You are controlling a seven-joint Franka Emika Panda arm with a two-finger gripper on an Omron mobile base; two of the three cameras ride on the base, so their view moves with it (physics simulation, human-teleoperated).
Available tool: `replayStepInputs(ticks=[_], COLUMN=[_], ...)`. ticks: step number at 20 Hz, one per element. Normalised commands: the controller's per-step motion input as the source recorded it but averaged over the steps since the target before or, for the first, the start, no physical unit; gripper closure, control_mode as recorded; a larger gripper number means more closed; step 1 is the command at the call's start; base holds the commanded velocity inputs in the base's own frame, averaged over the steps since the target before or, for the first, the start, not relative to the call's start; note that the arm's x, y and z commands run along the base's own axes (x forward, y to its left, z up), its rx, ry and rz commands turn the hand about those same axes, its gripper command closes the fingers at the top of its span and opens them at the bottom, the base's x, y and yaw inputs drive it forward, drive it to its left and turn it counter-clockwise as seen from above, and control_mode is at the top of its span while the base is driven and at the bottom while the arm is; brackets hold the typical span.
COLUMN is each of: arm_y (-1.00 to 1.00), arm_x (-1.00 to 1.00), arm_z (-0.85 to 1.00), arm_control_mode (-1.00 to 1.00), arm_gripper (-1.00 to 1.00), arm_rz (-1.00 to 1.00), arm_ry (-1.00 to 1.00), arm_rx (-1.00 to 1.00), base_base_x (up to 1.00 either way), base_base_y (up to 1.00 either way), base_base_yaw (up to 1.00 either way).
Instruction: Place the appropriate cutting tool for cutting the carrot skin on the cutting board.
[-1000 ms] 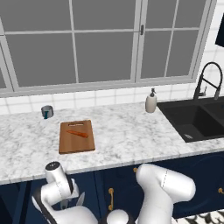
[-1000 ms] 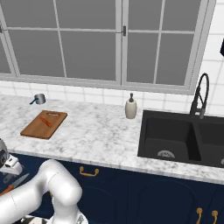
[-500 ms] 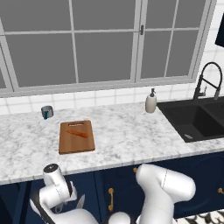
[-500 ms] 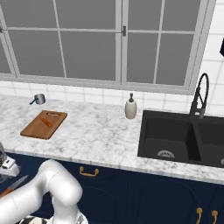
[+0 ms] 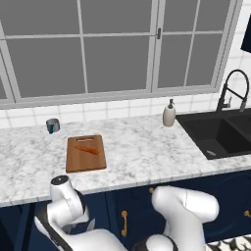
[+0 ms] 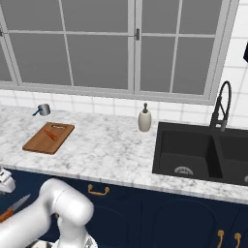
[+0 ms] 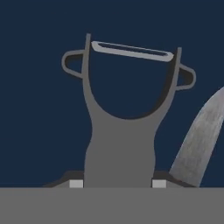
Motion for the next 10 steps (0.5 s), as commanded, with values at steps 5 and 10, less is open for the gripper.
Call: replayStepInputs(ticks=[5, 10], arm_y=[-0.12, -0.24], arm_x=[-0.59, -0.13], arm_z=[0.94, 1.0], arm_control_mode=[-1.0, -1.0], arm_gripper=[1.0, 1.0], arm_rz=[-0.05, -0.16], arm_ry=[0.0, 0.0], arm_rx=[0.01, 0.0], base_base_x=[0.0, 0.0], base_base_y=[0.0, 0.0], base_base_yaw=[0.0, 0.0])
